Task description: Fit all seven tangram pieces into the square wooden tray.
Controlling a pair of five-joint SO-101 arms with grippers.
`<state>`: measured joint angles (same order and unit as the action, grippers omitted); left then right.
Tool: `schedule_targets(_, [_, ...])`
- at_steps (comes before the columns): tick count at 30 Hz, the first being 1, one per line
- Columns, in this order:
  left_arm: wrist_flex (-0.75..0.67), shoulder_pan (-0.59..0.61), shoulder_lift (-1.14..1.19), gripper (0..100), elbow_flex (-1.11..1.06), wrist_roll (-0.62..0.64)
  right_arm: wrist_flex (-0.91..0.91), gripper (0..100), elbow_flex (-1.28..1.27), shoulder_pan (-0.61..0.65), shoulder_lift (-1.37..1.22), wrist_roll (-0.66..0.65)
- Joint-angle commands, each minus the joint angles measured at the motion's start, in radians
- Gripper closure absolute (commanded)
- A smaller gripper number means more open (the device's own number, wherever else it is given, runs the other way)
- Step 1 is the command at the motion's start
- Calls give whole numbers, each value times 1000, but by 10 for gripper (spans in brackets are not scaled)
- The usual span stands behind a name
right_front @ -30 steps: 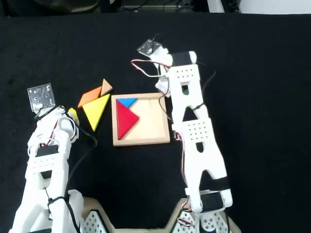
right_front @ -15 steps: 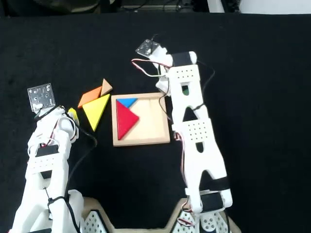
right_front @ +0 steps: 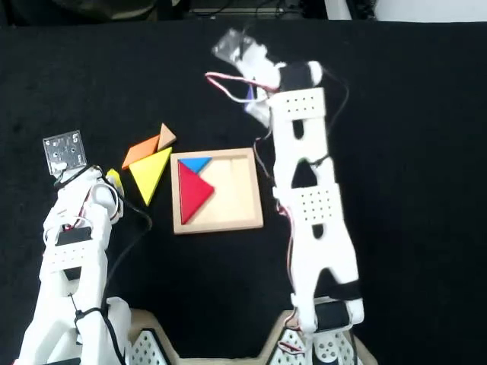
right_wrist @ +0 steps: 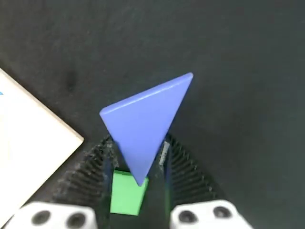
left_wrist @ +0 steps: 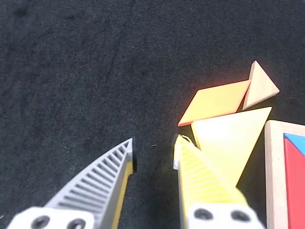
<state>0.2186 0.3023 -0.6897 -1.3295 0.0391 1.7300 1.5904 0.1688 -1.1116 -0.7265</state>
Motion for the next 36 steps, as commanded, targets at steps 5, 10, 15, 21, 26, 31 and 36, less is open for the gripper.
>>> schedule_targets(5, [-17, -2, -2, 848, 10, 3, 38, 982, -429, -25, 475, -12])
schedule_targets(10, [-17, -2, -2, 848, 10, 3, 35, 982, -964, -25, 829, -298])
schedule_targets(15, [-17, -2, -2, 848, 10, 3, 28, 982, -1437, -23, 1090, -707])
schedule_targets(21, [-17, -1, -2, 848, 8, 2, 15, 982, -1613, -123, 1164, -1007])
schedule_targets(26, [-17, 13, -2, 848, 8, 2, -118, 980, -1779, -261, 1098, -1065])
schedule_targets(31, [-18, 13, -2, 848, 12, 2, -361, 977, -1877, -322, 986, -965])
schedule_targets(36, [-21, 13, -2, 848, 10, 2, -104, 981, -1839, -224, 1040, -885])
